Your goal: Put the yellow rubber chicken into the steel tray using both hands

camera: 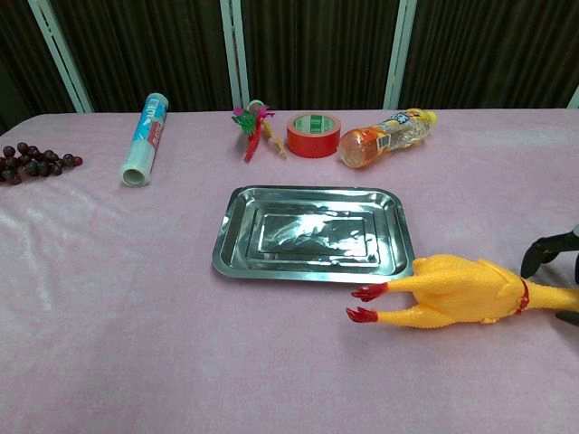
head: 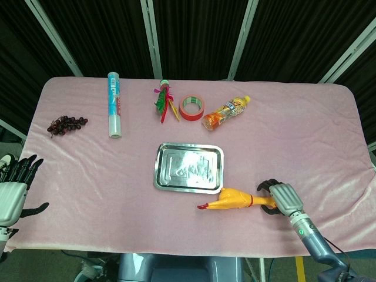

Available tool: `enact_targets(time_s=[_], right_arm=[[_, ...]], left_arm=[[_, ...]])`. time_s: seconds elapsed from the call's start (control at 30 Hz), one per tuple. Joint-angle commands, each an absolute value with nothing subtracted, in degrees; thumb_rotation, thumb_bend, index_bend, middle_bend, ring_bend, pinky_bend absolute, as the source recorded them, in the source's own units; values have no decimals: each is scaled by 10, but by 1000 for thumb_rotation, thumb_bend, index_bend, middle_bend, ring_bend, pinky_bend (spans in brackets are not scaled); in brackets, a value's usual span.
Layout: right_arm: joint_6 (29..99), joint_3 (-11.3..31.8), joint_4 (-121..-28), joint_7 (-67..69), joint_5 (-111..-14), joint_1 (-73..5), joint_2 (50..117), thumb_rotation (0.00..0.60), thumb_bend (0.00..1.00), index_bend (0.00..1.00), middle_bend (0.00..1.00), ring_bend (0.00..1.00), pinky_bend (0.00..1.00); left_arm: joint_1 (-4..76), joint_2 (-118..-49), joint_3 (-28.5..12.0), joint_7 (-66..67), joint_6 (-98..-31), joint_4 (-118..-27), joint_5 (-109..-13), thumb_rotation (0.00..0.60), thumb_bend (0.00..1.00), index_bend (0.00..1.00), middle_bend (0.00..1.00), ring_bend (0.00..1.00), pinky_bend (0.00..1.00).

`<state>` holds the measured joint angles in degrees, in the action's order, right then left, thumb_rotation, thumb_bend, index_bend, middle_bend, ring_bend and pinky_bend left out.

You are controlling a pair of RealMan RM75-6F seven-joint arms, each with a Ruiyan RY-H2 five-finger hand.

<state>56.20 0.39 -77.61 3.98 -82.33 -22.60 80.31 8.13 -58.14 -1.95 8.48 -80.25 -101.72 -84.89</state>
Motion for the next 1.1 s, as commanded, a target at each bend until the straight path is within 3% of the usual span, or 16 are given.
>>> enact_targets(time_s=[0.03, 0.17, 0.33, 0.5, 0.73, 1.1], right_arm=[[565, 1, -770, 48, -828, -225, 808, 600, 330, 381, 342, 259, 418], [574, 1, -759, 60, -834, -226, 818, 600, 357, 470, 400, 316, 487], [587, 2, -748, 80, -843, -225, 827, 600, 461, 654, 530, 451, 641], [594, 2, -746, 103, -852, -226, 828, 600, 539, 748, 596, 520, 728], [603, -6, -777, 192, -884, -235, 787, 600, 602, 853, 654, 583, 797], [626, -31, -791, 338, -945, -253, 720, 600, 634, 920, 693, 621, 830]], left_arm=[[82, -580, -18, 81, -801, -1018, -851, 600, 16, 0, 0, 0, 0], [82, -579, -16, 74, -801, -1016, -852, 600, 16, 0, 0, 0, 0], [82, -577, -15, 64, -798, -1013, -852, 600, 17, 0, 0, 0, 0], [87, -577, -15, 57, -793, -1011, -857, 600, 17, 0, 1, 0, 0], [113, -587, -18, 43, -770, -1012, -879, 600, 17, 0, 37, 0, 0], [171, -610, -36, 27, -714, -1038, -893, 600, 17, 35, 88, 28, 0]])
